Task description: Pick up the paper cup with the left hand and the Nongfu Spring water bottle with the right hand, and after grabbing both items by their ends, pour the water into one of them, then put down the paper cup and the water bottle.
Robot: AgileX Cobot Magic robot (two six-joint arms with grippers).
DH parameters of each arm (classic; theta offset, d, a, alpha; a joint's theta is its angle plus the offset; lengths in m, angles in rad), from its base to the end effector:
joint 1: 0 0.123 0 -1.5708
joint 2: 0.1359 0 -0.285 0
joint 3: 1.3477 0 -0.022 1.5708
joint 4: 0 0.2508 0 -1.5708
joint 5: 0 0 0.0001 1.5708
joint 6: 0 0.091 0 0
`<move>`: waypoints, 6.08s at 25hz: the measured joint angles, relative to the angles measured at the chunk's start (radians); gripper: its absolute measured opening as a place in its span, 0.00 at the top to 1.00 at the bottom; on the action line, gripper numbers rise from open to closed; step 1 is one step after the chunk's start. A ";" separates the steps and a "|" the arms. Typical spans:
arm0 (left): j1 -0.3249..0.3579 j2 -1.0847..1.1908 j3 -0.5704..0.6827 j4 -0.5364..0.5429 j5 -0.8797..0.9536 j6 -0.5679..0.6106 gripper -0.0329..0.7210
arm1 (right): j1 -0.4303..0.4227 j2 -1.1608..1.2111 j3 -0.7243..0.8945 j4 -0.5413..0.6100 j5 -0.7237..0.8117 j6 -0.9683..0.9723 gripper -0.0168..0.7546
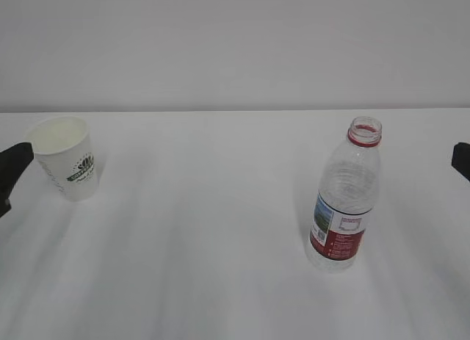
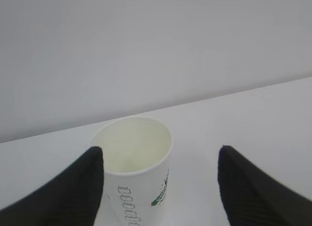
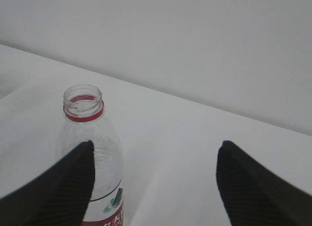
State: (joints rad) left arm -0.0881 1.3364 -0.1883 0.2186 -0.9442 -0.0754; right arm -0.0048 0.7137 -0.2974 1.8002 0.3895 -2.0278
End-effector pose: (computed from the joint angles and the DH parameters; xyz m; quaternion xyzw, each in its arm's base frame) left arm 0.2002 -0.0337 0.1869 0.1112 0.7420 -0.0774 0.6566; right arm 0.1386 0.0331 0.2571 -0.1948 0.7554 0.0819 0.6202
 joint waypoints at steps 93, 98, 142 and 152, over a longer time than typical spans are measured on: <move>0.000 0.741 -0.348 -0.064 -0.204 0.000 0.15 | 0.000 0.000 0.000 0.000 0.002 0.000 0.22; 0.000 0.781 -0.372 -0.045 -0.206 -0.038 0.06 | 0.000 0.000 0.000 0.000 0.002 -0.001 0.22; 0.000 0.895 -0.483 -0.008 -0.208 -0.057 0.04 | 0.000 0.000 0.000 0.000 0.002 -0.008 0.22; 0.000 0.880 -0.483 -0.011 -0.208 -0.057 0.04 | 0.000 0.000 0.000 0.000 0.002 -0.009 0.22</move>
State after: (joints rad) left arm -0.0881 2.2168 -0.6713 0.2079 -1.1520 -0.1322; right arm -0.0048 0.7137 -0.2974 1.8002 0.3911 -2.0372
